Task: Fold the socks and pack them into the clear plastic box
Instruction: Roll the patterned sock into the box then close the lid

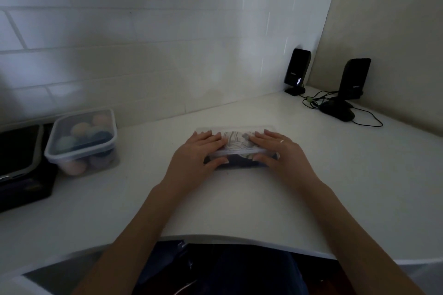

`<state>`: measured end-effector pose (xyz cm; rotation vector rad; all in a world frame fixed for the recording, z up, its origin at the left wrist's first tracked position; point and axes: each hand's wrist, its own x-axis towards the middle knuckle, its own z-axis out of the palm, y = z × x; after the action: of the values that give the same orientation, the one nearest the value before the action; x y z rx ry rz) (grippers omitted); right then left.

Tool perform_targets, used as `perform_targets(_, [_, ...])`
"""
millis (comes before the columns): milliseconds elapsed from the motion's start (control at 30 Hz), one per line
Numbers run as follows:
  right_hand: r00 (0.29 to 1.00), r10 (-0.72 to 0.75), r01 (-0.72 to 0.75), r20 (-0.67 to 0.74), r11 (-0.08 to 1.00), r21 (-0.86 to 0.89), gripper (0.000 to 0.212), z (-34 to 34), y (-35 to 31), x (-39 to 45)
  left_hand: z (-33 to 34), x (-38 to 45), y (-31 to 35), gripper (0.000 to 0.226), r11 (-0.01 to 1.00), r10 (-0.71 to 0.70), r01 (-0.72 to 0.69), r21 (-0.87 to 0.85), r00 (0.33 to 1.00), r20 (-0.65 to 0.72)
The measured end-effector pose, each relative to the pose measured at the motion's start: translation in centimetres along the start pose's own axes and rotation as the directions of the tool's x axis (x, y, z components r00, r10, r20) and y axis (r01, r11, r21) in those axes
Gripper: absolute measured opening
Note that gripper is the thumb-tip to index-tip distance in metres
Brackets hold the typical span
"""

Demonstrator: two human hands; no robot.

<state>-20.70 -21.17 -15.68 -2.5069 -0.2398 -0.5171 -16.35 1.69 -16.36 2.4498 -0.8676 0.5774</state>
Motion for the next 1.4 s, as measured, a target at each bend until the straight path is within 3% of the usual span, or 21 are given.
perform_targets(200, [0.991, -0.083, 0.072, -0.104, 0.992, -0.107, 0.041, 1.8, -1.1, 0.0, 1.3, -0.2, 1.4, 0.037, 0.932, 0.092, -0.046, 0.360, 0.989, -0.114])
perform_targets(367, [0.980, -0.160, 0.109, -0.120, 0.931, -0.347, 0.047, 4.8, -1.8, 1.9, 1.9, -0.4, 2.2, 0.048, 0.815, -0.043, 0.077, 0.575, 0.996, -0.073])
perform_targets(567, [0.976, -0.217, 0.194, -0.034, 0.923, -0.333, 0.058, 8.6, -5.1, 5.9, 0.6, 0.4, -0.7, 0.046, 0.794, -0.092, 0.118, 0.596, 0.993, -0.074])
perform_targets(833, [0.962, -0.269, 0.274, 0.052, 0.931, -0.243, 0.064, 12.7, -7.4, 11.7, -1.1, 2.3, -6.4, 0.044, 0.693, -0.278, 0.268, 0.669, 0.956, -0.095])
perform_targets(1000, [0.941, -0.337, 0.336, 0.034, 0.915, -0.223, 0.056, 14.9, -8.2, 14.5, -1.8, 2.6, -9.1, 0.040, 0.660, -0.327, 0.315, 0.682, 0.938, -0.116])
perform_targets(1167, [0.947, -0.322, 0.315, -0.004, 0.928, -0.197, 0.046, 16.8, -8.8, 16.0, -2.3, 3.1, -11.8, 0.042, 0.664, -0.307, 0.311, 0.680, 0.943, -0.130])
perform_targets(1400, [0.925, -0.380, 0.380, 0.030, 0.918, -0.108, 0.050, 16.7, -7.7, 16.9, -2.2, 2.7, -13.9, 0.041, 0.684, -0.256, 0.284, 0.672, 0.956, -0.144])
